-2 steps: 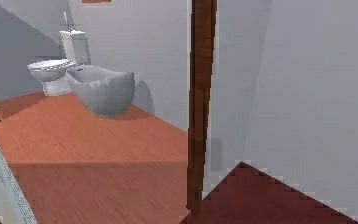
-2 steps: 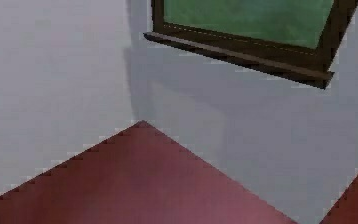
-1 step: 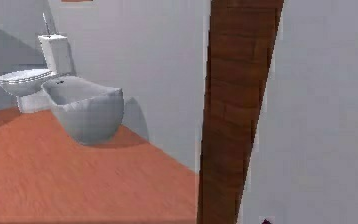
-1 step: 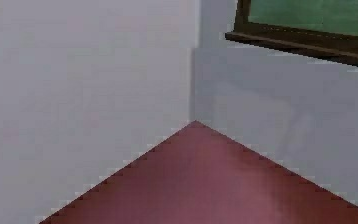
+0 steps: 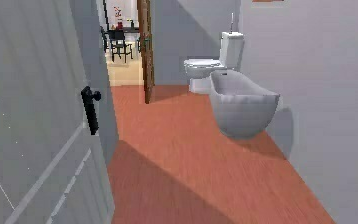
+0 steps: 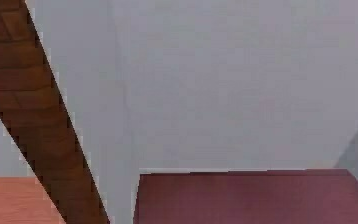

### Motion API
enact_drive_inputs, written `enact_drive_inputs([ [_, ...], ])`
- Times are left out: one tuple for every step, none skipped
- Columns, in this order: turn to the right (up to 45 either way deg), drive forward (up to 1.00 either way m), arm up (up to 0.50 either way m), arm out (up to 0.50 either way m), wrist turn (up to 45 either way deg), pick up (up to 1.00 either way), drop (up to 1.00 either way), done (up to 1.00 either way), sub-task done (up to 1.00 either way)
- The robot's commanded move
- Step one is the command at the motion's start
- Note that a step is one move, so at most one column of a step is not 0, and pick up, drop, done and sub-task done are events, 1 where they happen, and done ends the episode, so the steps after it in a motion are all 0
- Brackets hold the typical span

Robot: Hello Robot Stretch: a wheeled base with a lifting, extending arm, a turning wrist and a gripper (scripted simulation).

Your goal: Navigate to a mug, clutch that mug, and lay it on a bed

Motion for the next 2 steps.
enact_drive_inputs([
  [0.0,0.75,0.00,0.00,0.0,0.00,0.00,0.00,0.00],
  [-3.0,0.00,0.00,0.00,0.0,0.00,0.00,0.00,0.00],
])
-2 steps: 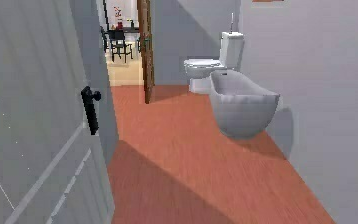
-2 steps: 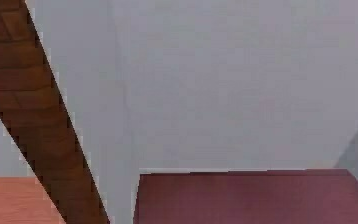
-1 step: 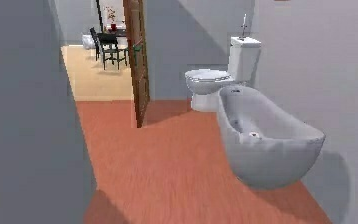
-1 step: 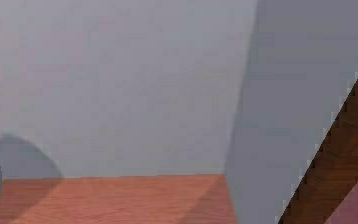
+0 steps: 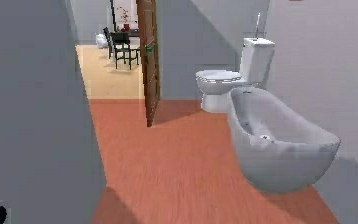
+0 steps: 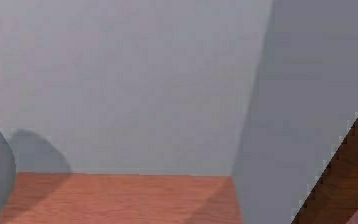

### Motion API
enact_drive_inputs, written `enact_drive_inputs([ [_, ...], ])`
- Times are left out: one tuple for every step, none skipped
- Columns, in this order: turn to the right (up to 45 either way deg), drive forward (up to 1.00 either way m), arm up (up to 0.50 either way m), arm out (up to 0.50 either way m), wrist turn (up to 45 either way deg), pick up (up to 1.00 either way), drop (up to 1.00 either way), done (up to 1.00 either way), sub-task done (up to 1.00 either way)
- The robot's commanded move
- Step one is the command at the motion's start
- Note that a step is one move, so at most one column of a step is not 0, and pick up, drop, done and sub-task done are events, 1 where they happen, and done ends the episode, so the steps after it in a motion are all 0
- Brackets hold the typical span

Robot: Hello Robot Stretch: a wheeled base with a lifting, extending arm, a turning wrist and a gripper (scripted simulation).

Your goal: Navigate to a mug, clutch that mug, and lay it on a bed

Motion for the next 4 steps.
enact_drive_inputs([
  [0.0,0.55,0.00,0.00,0.0,0.00,0.00,0.00,0.00],
  [-15.0,0.00,0.00,0.00,0.0,0.00,0.00,0.00,0.00],
  [0.0,1.00,0.00,0.00,0.0,0.00,0.00,0.00,0.00],
  [-18.0,0.00,0.00,0.00,0.0,0.00,0.00,0.00,0.00],
])
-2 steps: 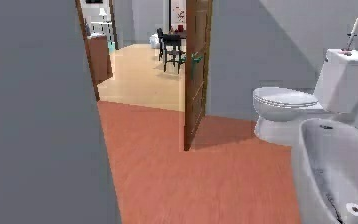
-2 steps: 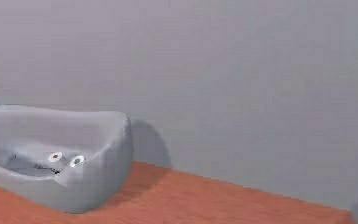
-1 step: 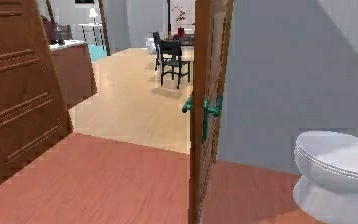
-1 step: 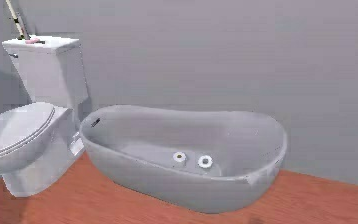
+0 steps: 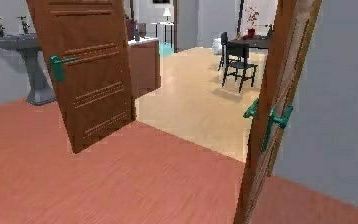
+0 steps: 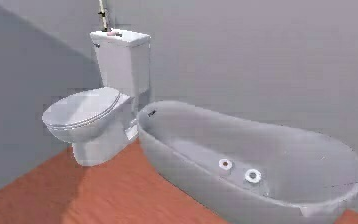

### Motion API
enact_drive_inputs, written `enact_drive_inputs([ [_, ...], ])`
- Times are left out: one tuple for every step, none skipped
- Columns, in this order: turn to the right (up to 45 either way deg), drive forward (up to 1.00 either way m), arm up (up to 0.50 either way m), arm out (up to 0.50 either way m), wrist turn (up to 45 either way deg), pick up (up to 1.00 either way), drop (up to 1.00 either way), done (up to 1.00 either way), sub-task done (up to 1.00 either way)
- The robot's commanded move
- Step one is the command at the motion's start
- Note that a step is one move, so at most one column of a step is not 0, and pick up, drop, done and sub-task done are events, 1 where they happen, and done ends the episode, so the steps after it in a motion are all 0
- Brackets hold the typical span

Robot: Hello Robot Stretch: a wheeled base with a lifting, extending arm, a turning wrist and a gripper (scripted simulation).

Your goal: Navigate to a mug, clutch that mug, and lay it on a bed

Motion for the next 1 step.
enact_drive_inputs([
  [0.0,0.90,0.00,0.00,0.0,0.00,0.00,0.00,0.00],
])
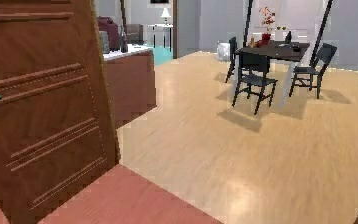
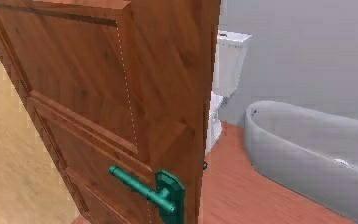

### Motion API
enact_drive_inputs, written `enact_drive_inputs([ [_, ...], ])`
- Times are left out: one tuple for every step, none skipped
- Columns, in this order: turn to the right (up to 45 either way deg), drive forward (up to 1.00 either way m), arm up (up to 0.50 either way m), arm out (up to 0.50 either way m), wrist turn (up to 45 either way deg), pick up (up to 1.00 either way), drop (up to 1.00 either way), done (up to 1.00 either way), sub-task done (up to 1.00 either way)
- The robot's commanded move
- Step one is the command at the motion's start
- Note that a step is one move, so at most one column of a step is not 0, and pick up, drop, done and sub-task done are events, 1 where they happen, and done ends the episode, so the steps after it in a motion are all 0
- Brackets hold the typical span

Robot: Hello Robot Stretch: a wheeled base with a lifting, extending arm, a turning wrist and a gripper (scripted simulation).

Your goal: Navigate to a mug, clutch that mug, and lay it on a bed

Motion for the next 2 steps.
enact_drive_inputs([
  [6.0,0.00,0.00,0.00,0.0,0.00,0.00,0.00,0.00],
  [0.0,1.00,0.00,0.00,0.0,0.00,0.00,0.00,0.00],
])
